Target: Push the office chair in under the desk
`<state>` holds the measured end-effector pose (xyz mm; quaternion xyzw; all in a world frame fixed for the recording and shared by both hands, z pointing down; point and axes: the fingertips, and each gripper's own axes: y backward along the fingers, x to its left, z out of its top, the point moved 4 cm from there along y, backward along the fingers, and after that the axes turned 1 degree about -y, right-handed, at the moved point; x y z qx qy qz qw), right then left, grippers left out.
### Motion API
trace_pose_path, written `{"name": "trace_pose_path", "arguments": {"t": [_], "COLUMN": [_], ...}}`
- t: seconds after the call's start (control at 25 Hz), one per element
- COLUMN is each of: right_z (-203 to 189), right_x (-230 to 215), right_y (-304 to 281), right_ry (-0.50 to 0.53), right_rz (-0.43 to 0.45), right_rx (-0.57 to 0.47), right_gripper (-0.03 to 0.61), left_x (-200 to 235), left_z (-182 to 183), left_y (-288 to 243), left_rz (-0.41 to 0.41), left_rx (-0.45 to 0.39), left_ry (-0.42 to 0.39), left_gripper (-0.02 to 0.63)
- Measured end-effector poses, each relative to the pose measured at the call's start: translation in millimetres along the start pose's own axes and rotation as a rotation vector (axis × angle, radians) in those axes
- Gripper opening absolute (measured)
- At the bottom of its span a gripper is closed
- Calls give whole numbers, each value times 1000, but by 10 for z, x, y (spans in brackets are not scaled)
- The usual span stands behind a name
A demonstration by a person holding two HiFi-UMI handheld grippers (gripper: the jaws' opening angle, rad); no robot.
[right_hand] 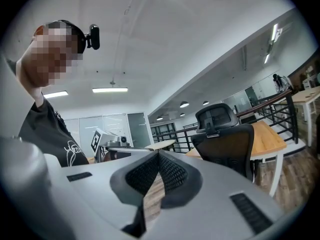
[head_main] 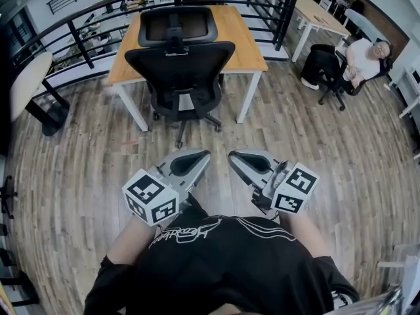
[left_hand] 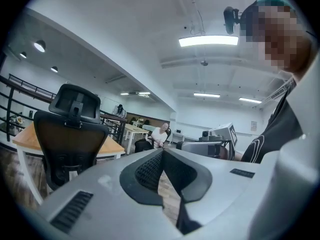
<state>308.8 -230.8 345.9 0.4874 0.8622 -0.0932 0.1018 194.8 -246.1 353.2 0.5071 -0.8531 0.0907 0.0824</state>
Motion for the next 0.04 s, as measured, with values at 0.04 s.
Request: {"name": "trace_pose_path", "arguments": {"t": [0.04], "right_z": [-4], "right_x": [2], "right_y": [9], "right_ry": [0], "right_rz": [-1], "right_rx": [-1], "right_gripper": [41], "left_x": [-5], "left_z": [-7], "left_y": [-5], "left_rz": [2], "left_rx": [3], "left_ry": [-7], "left_gripper": [8]}}
